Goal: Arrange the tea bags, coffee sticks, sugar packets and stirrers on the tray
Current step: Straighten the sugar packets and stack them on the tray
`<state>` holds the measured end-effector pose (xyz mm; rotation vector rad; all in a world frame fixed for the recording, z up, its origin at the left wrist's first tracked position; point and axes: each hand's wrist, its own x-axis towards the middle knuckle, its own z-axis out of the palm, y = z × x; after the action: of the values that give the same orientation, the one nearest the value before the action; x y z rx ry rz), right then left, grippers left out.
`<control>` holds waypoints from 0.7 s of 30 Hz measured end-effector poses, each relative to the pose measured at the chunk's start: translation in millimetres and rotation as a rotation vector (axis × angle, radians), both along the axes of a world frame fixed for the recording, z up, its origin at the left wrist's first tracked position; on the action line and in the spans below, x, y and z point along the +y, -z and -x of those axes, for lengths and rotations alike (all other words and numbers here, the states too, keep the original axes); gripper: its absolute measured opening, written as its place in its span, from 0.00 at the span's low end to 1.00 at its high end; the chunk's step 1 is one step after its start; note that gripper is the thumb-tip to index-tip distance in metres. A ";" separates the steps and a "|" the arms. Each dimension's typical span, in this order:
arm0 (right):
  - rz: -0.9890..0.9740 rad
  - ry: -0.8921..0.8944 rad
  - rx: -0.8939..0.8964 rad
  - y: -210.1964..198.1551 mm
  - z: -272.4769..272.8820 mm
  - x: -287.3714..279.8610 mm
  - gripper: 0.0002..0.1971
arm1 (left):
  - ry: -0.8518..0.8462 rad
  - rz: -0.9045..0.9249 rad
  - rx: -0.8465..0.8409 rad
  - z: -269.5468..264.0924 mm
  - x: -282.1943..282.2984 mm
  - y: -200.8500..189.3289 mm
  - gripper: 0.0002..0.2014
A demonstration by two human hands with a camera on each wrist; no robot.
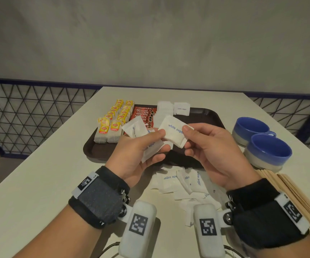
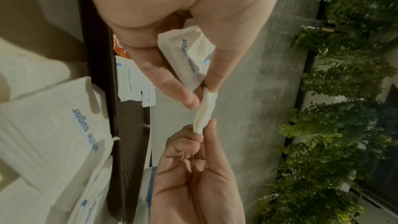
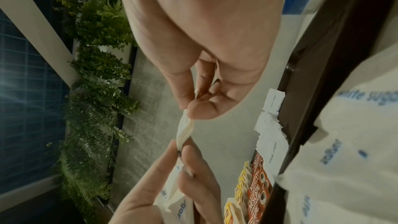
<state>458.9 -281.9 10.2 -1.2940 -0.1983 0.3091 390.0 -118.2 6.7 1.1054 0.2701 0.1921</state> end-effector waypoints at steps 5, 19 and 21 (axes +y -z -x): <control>0.027 0.006 -0.002 -10.2 3.0 -6.9 0.08 | -0.003 0.044 0.025 0.8 0.9 -0.8 0.10; 1.012 -0.082 -0.194 -65.9 -187.6 32.3 0.05 | -0.043 0.171 0.024 -10.4 17.7 1.6 0.10; 1.104 -0.090 -0.165 -48.1 -207.6 35.6 0.02 | -0.047 0.178 0.020 -12.4 20.4 2.5 0.10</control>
<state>666.5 -246.3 58.3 -2.4114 -0.2333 0.4067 402.3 -97.9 4.2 0.9253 0.3252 0.1951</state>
